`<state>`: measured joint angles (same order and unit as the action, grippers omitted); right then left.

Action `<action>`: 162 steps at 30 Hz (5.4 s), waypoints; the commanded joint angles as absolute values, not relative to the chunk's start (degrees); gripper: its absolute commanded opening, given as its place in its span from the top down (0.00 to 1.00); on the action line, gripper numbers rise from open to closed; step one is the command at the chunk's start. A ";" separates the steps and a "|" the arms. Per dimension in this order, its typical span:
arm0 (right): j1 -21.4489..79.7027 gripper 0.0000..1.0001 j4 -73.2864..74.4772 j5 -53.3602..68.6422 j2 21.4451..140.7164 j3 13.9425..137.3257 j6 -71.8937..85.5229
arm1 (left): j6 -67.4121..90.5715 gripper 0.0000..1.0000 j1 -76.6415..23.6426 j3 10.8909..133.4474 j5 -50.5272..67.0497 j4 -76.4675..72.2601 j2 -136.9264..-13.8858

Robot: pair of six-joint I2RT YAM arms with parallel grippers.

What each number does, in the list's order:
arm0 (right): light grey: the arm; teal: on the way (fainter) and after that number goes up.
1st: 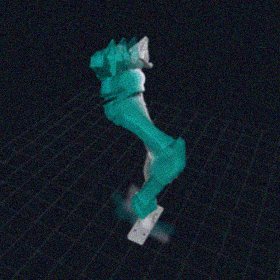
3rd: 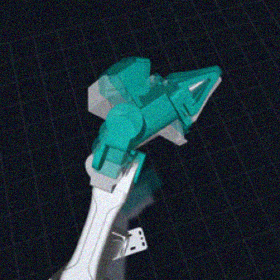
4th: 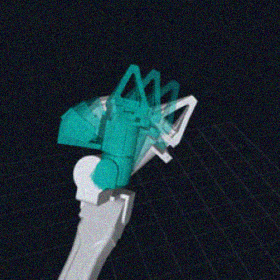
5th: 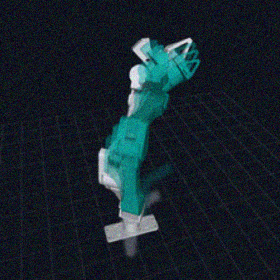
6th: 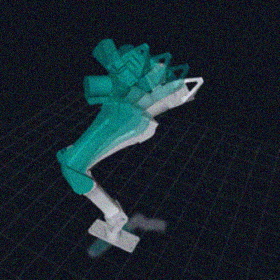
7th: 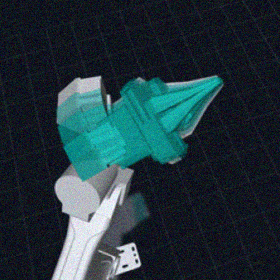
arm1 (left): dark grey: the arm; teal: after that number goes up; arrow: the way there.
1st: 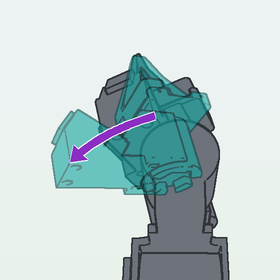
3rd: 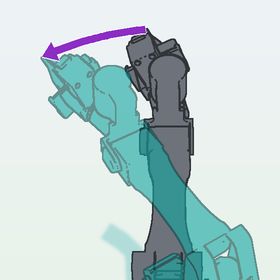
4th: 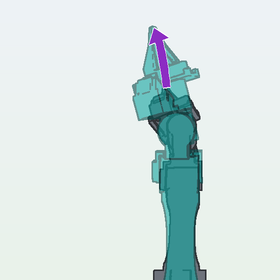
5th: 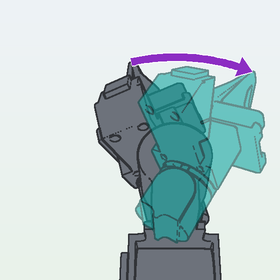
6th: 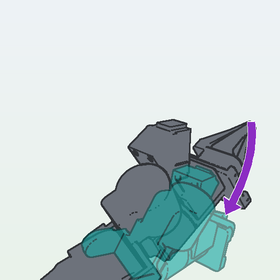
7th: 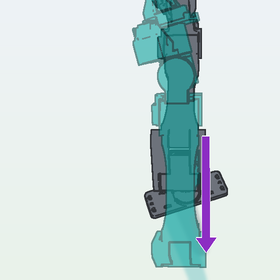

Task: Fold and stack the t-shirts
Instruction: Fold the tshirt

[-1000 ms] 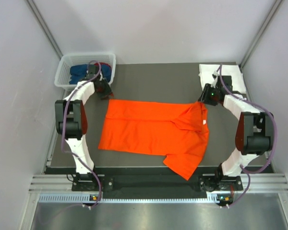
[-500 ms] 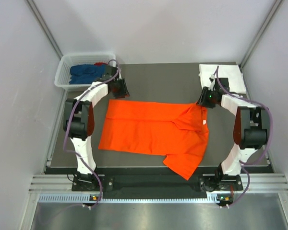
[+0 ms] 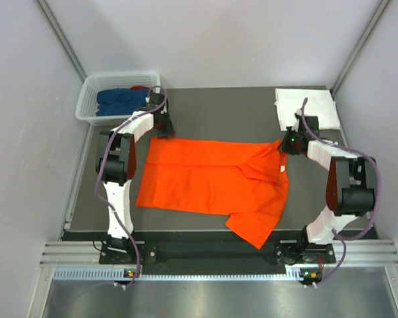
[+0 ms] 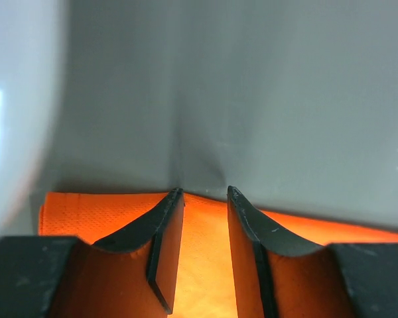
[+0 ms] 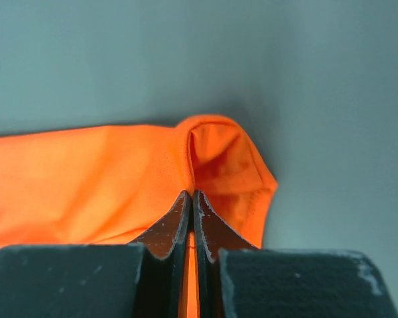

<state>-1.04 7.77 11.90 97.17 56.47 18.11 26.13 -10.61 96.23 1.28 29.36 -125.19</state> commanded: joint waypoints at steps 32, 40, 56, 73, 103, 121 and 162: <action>-6.33 0.61 10.81 15.64 94.74 62.48 19.78 | 26.55 0.59 -9.84 98.35 3.33 31.82 -119.62; -5.01 0.64 17.75 12.31 99.22 67.14 19.33 | 27.07 0.59 -11.86 95.36 6.24 29.09 -118.74; -4.57 1.00 10.73 7.30 98.62 61.35 22.59 | 28.30 0.60 -12.48 93.78 0.53 30.14 -124.54; -5.54 0.79 12.13 5.19 92.64 59.59 29.79 | 28.65 0.60 -12.48 92.99 -1.41 30.24 -123.93; -3.08 1.00 6.42 2.91 97.13 59.07 33.49 | 29.62 0.60 -12.39 92.02 -3.78 30.41 -123.92; -5.71 1.00 -12.13 3.86 94.39 48.33 33.75 | 29.71 0.60 -12.48 94.04 -3.96 32.26 -123.75; -4.49 0.68 26.99 2.11 89.22 61.80 33.92 | 27.85 0.56 -20.03 93.79 6.39 30.51 -108.03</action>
<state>-5.21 20.36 3.25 93.73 65.41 31.83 28.38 -16.27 96.51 -1.02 33.63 -114.54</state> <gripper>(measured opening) 0.327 0.438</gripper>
